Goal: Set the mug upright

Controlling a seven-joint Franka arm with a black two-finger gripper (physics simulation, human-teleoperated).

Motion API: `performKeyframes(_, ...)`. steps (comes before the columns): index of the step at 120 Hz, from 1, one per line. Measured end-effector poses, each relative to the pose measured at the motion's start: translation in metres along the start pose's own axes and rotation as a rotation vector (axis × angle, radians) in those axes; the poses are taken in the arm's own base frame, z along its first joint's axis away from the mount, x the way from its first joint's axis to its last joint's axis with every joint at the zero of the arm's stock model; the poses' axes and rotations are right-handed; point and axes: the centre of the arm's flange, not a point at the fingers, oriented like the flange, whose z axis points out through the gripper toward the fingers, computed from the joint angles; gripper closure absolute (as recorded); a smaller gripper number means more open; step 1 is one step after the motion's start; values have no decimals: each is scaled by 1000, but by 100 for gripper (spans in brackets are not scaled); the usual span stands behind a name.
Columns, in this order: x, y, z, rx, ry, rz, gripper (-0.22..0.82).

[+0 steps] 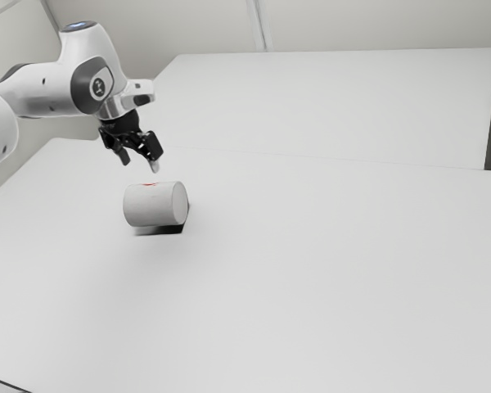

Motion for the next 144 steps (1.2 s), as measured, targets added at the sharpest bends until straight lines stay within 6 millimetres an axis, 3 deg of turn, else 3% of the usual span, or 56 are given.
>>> performKeyframes(14, -5, -10, 3, -8, 1, -2, 0)
performKeyframes(28, -20, -49, 10, -64, 14, -62, 0)
performKeyframes(52, -43, -98, 20, -218, 58, -107, 0)
performKeyframes(88, -75, -168, 81, -485, 65, -173, 0)
performKeyframes(119, -83, -201, 126, -679, 101, -172, 0)
performKeyframes(144, -74, -206, 163, -824, 159, -155, 0)
